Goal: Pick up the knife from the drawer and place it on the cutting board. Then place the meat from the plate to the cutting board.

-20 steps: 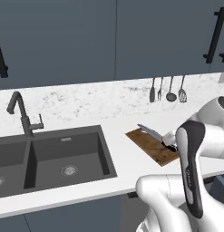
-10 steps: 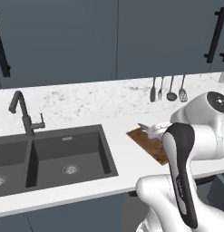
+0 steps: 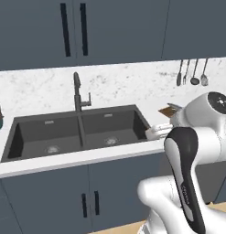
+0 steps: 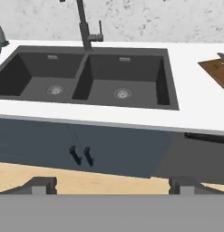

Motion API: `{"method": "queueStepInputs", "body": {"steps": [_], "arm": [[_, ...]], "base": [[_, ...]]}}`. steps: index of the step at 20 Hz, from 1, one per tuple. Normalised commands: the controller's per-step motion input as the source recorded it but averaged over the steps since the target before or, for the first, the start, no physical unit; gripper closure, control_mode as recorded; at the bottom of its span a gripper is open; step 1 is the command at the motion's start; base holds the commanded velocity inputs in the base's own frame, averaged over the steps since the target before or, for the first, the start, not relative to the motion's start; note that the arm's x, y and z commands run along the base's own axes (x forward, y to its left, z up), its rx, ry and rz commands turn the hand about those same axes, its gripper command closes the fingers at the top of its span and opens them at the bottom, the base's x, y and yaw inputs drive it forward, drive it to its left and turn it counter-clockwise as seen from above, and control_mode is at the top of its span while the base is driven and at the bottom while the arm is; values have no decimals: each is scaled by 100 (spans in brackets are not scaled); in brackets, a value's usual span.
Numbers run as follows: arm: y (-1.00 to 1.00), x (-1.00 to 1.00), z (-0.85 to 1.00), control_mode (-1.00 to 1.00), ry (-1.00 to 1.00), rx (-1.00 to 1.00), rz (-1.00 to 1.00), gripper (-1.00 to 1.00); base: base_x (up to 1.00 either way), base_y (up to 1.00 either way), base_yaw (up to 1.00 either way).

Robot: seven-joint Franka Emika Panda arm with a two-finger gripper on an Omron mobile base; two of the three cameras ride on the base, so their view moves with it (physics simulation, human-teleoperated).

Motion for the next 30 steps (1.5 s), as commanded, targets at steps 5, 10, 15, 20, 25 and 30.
{"method": "queueStepInputs", "body": {"steps": [5,10,15,20,25,30], "arm": [[0,0,0,100,0,0,0,-100],[0,0,0,100,0,0,0,-100],[0,0,0,100,0,0,0,-100],[0,0,0,100,0,0,0,-100],[0,0,0,100,0,0,0,-100],[0,0,0,100,0,0,0,-100]], "base": [[-44,63,13],[-10,90,16],[6,100,1],[29,100,0],[17,100,0],[52,91,-3]]}}
